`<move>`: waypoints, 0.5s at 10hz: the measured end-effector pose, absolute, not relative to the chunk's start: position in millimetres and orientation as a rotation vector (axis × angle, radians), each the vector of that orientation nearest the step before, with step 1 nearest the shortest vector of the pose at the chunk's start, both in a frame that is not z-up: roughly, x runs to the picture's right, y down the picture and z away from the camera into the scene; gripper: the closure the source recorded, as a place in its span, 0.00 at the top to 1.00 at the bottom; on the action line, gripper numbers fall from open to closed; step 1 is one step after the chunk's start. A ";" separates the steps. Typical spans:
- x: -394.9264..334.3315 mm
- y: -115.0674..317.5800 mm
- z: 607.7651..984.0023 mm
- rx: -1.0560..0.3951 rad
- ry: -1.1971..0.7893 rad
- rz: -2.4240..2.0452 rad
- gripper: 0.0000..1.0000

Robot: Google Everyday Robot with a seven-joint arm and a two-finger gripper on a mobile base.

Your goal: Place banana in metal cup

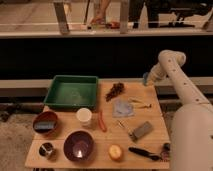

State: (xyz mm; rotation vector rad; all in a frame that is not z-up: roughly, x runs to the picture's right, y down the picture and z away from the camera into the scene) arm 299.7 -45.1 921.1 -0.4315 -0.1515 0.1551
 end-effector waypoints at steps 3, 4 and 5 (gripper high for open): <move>283.8 -23.6 932.3 -0.456 -0.243 0.083 0.00; 277.3 -18.8 936.0 -0.461 -0.265 0.052 0.00; 270.3 -10.5 939.9 -0.467 -0.312 0.001 0.00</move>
